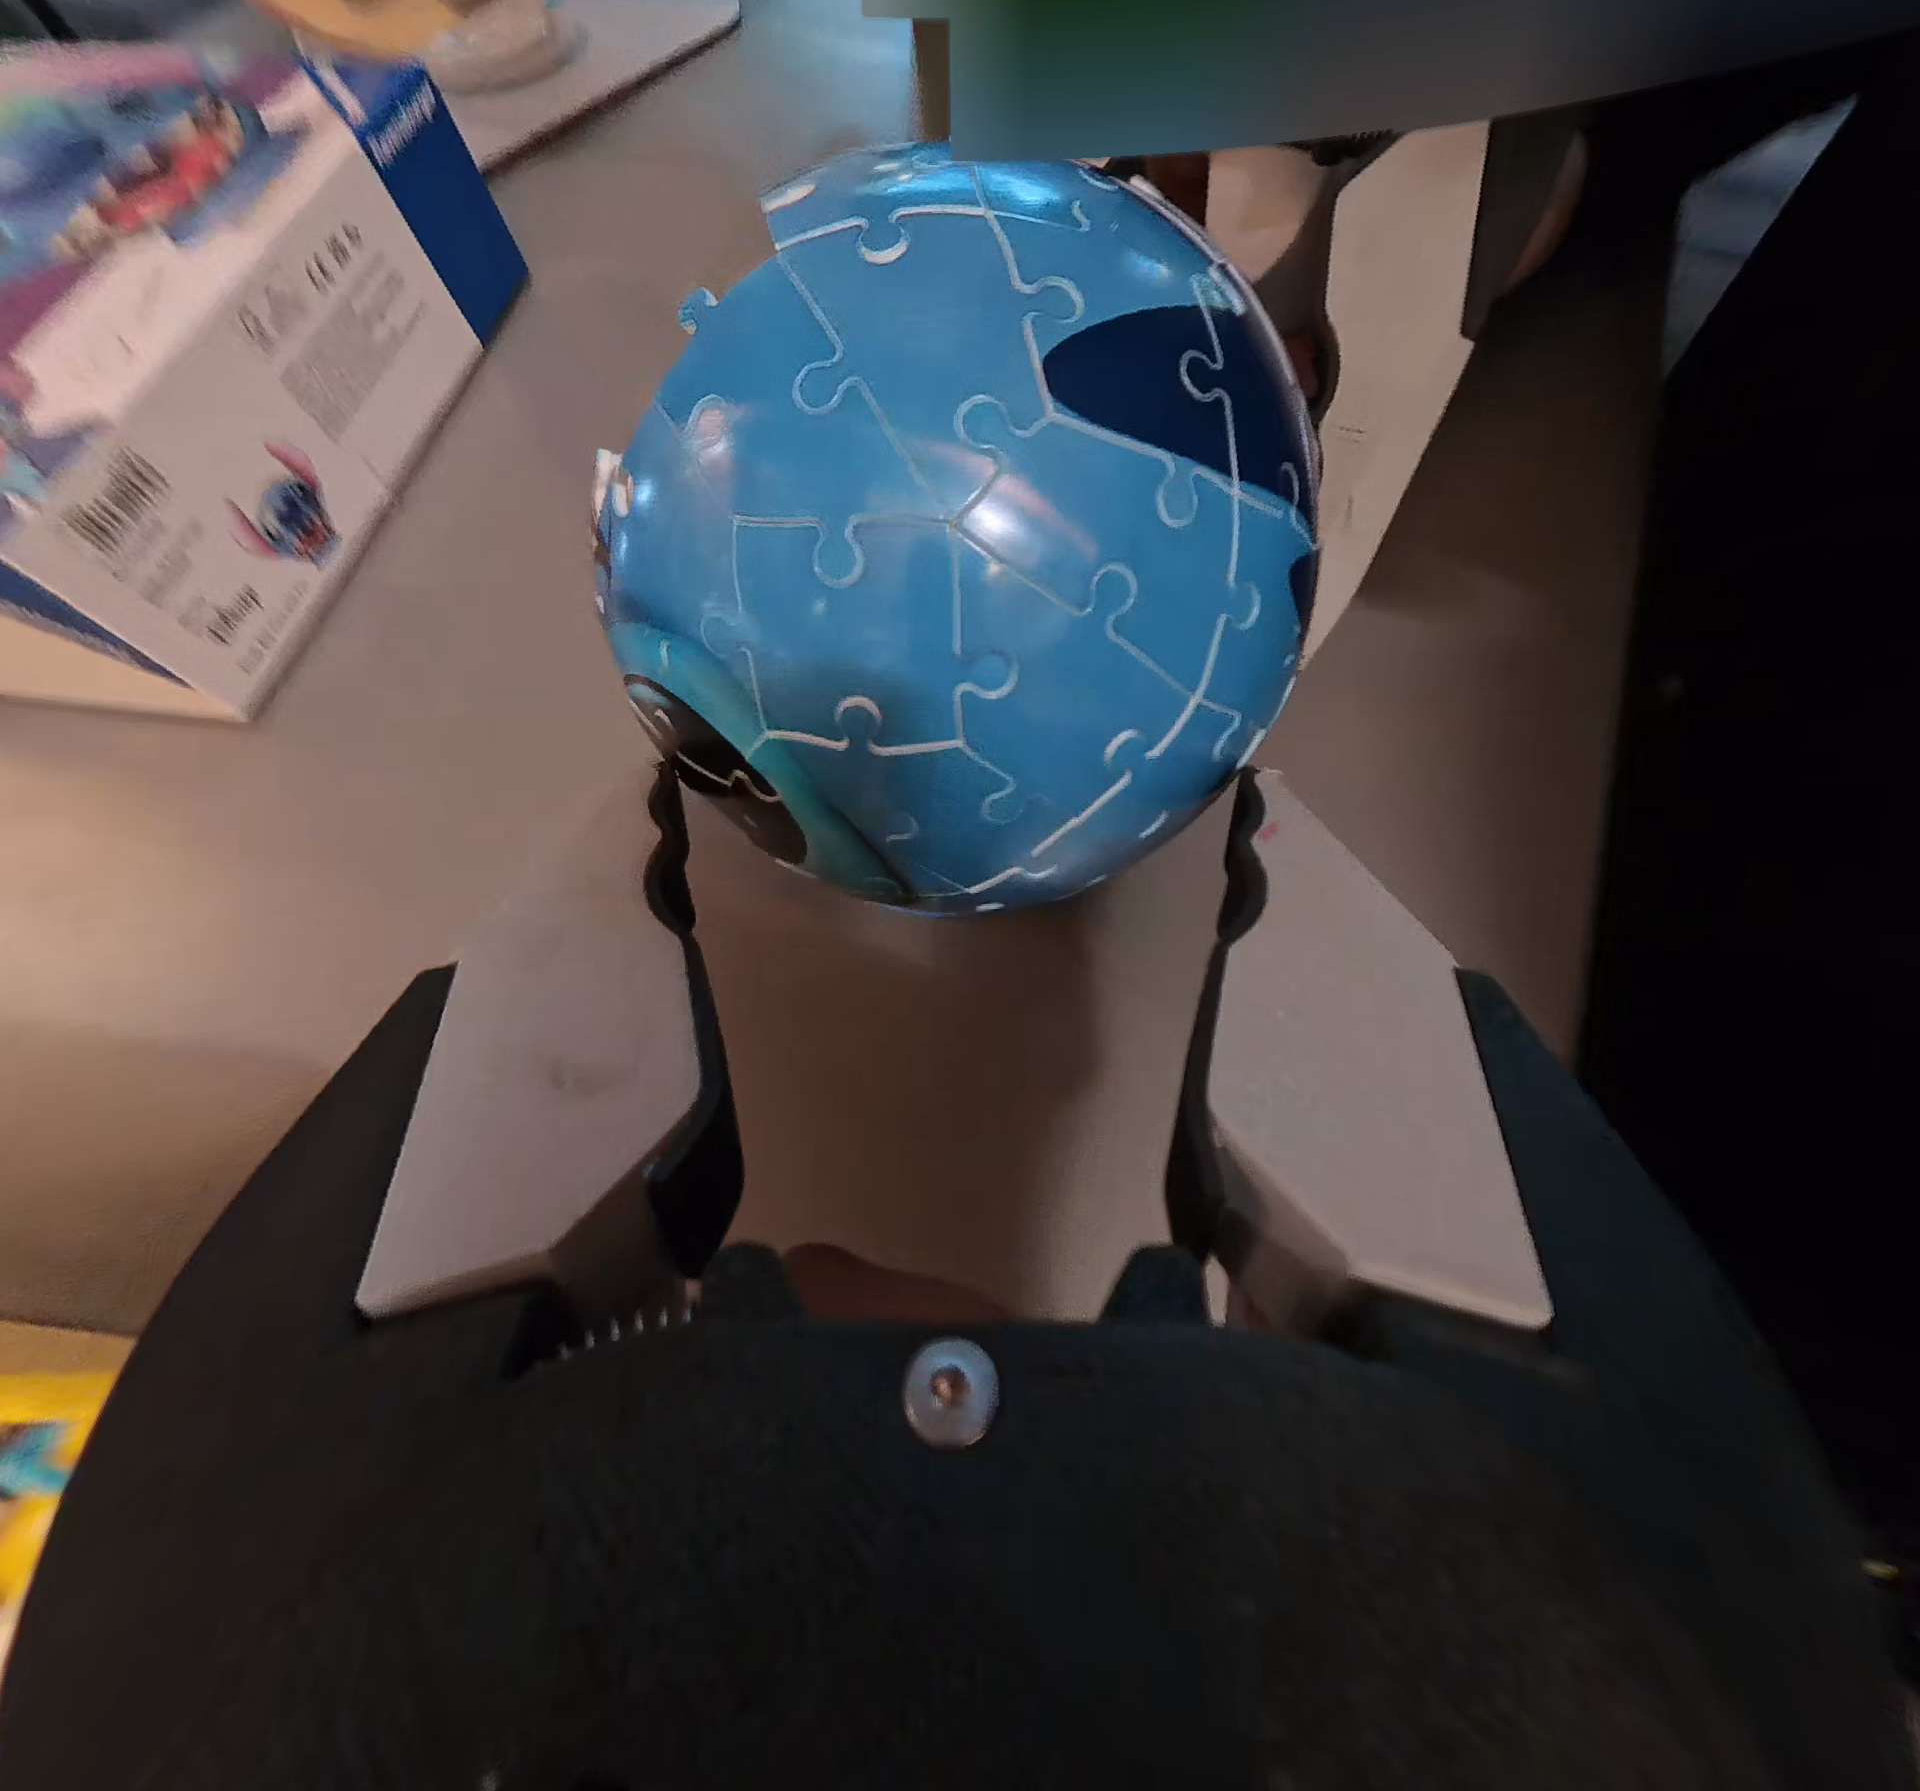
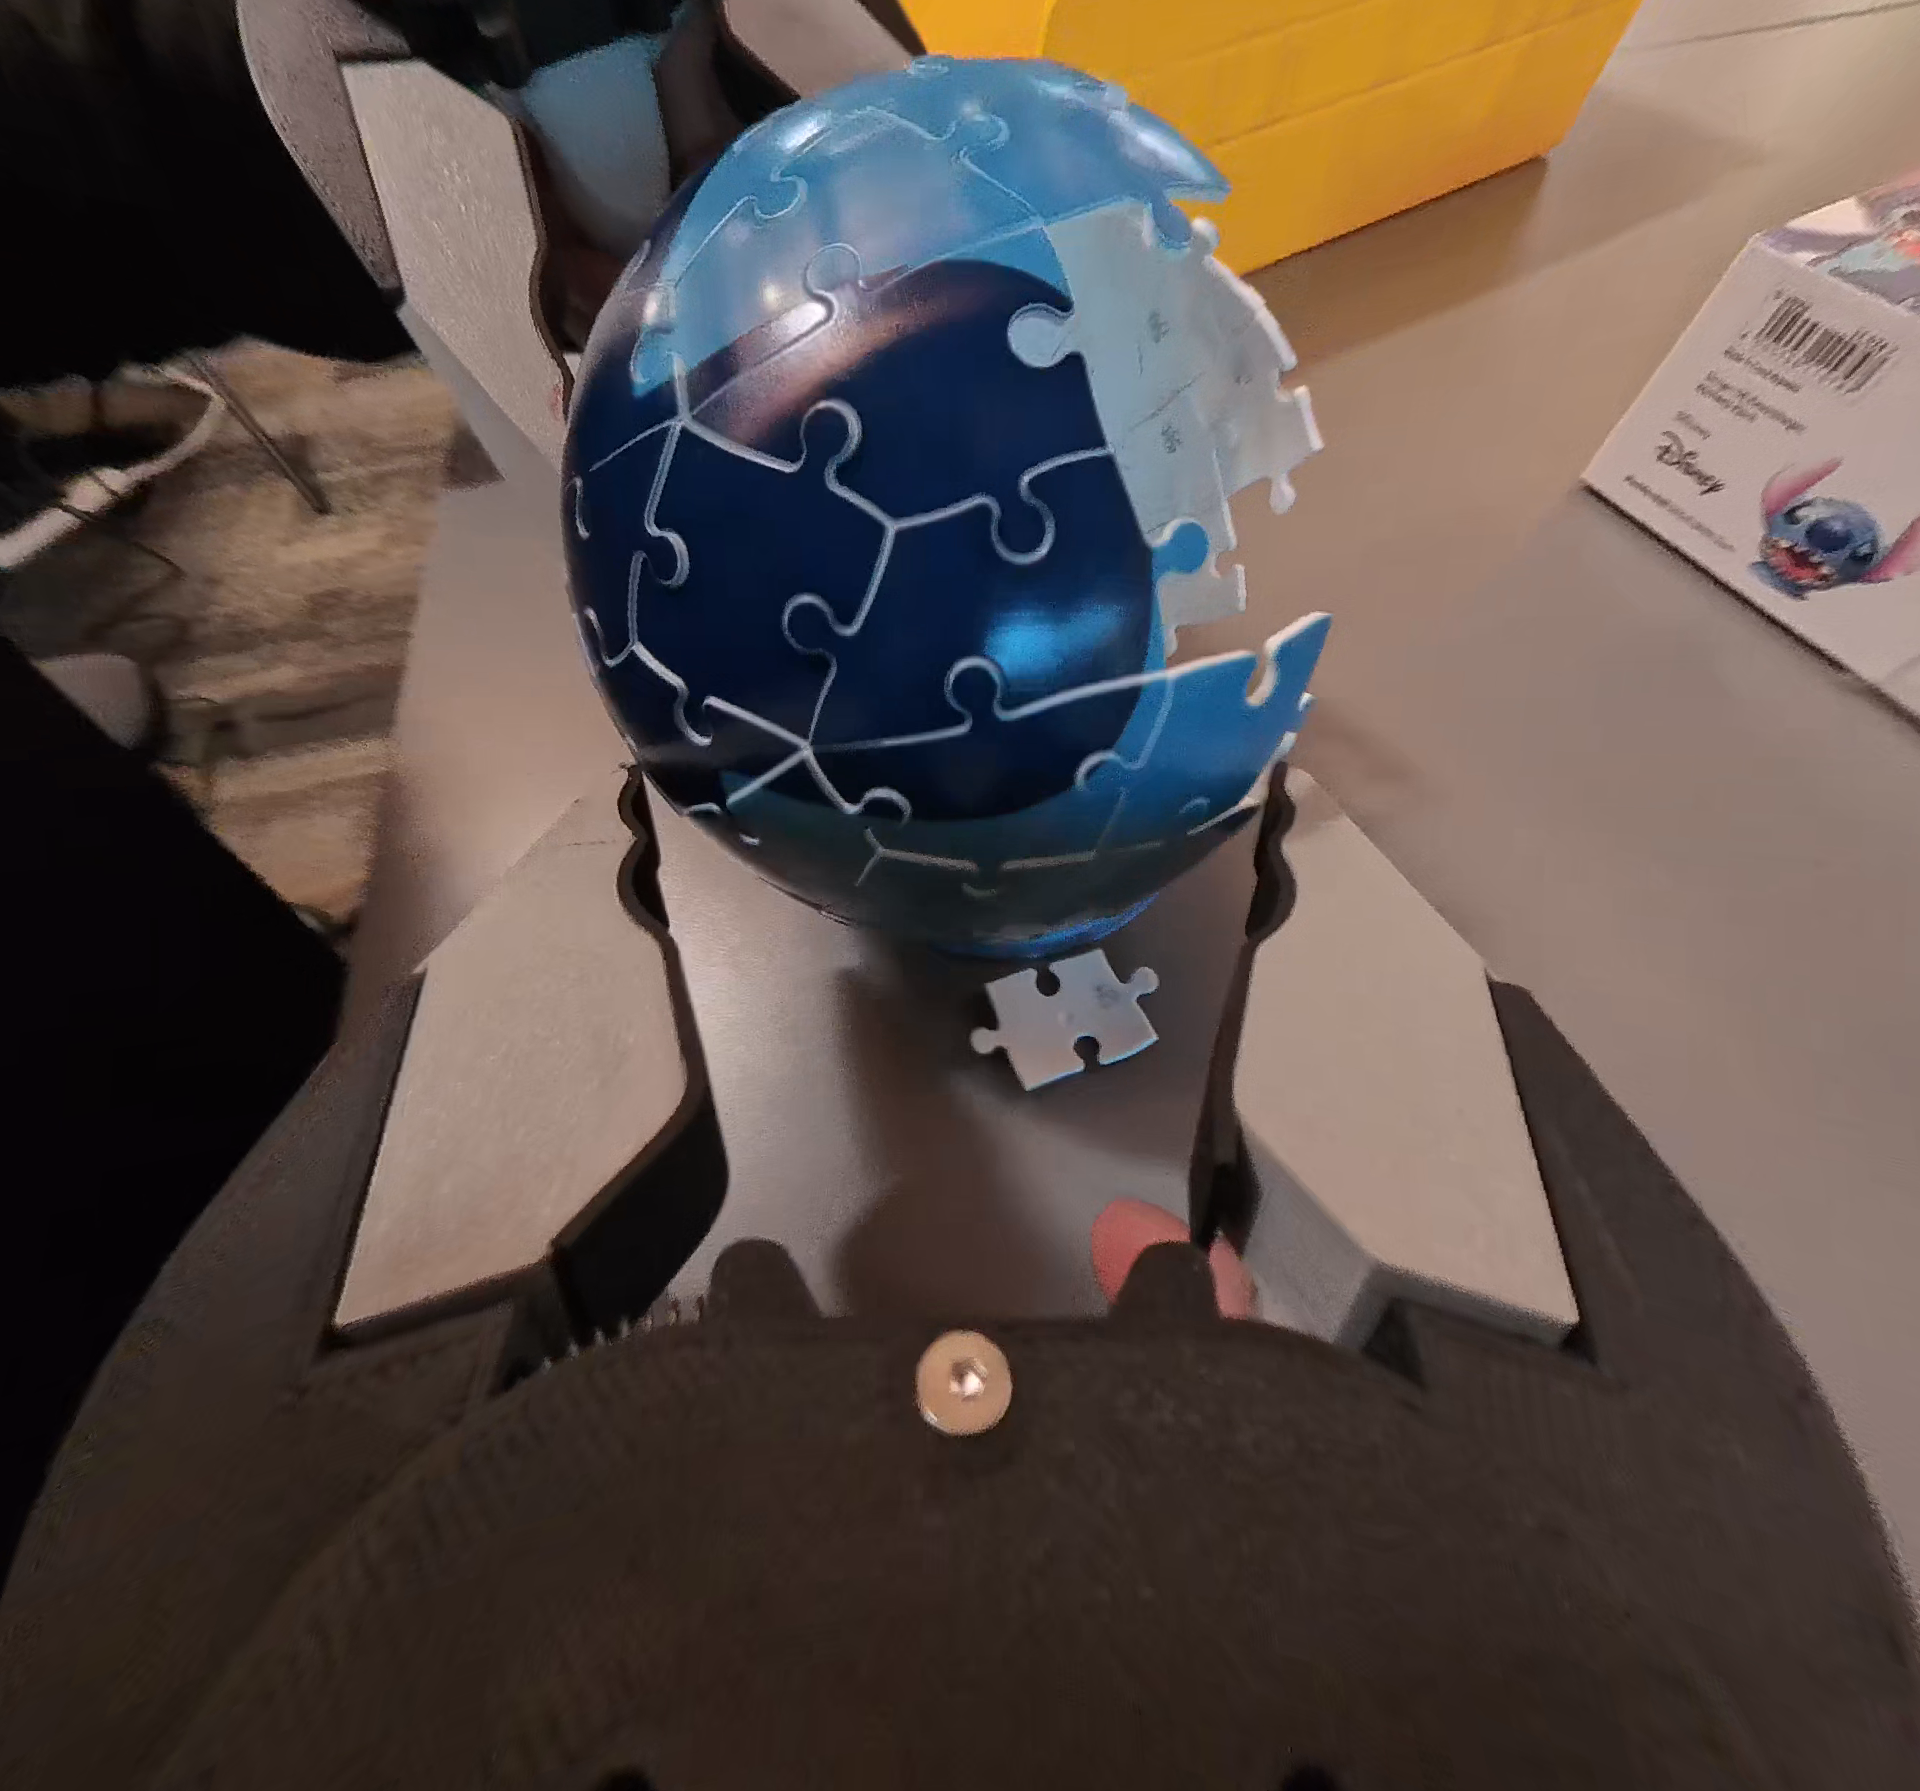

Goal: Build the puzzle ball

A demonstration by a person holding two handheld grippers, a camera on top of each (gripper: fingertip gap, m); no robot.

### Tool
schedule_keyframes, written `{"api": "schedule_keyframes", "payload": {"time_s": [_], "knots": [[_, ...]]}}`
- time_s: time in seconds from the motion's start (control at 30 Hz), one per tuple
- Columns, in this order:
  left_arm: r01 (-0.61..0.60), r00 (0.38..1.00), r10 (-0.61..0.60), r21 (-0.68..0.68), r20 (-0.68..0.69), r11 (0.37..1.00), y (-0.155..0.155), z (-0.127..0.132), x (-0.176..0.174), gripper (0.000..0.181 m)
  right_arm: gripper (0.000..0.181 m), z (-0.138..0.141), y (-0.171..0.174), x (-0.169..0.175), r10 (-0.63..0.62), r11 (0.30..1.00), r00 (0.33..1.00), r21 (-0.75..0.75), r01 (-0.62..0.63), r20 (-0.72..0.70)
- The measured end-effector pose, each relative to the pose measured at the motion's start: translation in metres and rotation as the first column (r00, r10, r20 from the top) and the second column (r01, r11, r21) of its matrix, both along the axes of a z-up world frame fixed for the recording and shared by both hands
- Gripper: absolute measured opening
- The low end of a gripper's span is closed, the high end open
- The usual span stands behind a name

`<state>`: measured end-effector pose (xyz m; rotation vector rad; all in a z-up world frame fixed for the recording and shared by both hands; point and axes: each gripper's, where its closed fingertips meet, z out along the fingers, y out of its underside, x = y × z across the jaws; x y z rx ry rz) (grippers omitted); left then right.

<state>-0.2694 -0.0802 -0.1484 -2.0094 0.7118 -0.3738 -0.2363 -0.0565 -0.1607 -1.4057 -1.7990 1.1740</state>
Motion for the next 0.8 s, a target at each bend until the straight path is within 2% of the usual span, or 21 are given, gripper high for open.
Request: {"api": "schedule_keyframes", "payload": {"time_s": [0.17,0.43,0.53,0.63,0.8], "knots": [[-0.018,0.993,0.040,-0.184,0.113,0.983,-0.008,0.007,0.008,0.101,0.112,0.011,-0.008,0.009,0.051,0.966,0.996,-0.256,-0.029,0.079],[-0.028,0.956,0.146,-0.417,0.254,0.908,-0.006,-0.003,0.005,0.101,0.109,0.005,0.001,0.007,0.167,0.864,0.970,-0.501,-0.056,0.178],[-0.029,0.960,0.140,-0.407,0.244,0.913,-0.002,-0.003,0.000,0.099,0.107,0.004,0.007,0.005,0.205,0.862,0.964,-0.498,-0.095,0.171],[-0.047,0.979,0.114,-0.354,0.170,0.934,0.000,-0.001,-0.009,0.104,0.104,0.002,0.009,0.007,0.225,0.878,0.959,-0.463,-0.122,0.174],[-0.055,0.998,0.059,-0.102,0.032,0.993,0.000,0.008,-0.021,0.104,0.106,0.005,0.019,0.011,0.162,0.910,0.983,-0.398,-0.114,0.088]]}}
